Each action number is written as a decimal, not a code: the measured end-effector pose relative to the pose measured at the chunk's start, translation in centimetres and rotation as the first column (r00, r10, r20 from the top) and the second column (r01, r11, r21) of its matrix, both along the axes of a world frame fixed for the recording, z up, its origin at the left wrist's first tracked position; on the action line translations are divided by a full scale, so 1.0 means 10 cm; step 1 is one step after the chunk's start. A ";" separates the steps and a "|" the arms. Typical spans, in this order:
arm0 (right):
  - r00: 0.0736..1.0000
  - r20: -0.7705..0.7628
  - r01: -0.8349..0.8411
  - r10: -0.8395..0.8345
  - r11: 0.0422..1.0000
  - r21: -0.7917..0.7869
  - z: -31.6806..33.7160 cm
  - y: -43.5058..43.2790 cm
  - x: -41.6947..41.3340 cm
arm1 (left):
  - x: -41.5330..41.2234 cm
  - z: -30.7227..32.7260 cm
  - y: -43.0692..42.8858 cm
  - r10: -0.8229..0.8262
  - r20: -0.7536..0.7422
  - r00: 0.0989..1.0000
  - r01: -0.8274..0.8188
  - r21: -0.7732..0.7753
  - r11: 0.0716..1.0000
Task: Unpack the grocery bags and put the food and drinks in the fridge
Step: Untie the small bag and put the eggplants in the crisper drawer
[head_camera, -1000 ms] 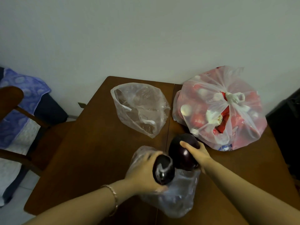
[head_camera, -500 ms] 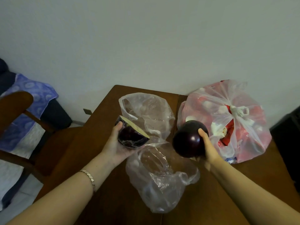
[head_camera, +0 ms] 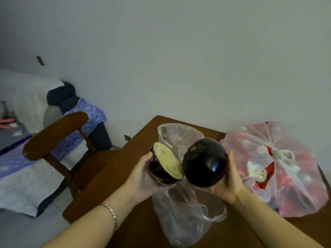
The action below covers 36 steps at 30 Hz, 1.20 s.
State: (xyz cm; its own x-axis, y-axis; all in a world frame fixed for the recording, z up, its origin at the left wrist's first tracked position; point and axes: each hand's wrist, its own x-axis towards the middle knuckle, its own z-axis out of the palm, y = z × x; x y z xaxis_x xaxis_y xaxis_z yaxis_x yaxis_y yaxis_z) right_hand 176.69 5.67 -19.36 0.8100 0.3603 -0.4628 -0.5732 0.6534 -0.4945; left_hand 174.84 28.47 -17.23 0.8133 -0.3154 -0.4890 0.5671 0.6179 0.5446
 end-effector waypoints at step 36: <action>-0.552 0.386 -0.617 0.739 -0.050 -0.785 0.87 2.69 -8.23 | -9.79 0.55 -0.40 0.795 0.260 -0.548 -0.625 0.506 -0.595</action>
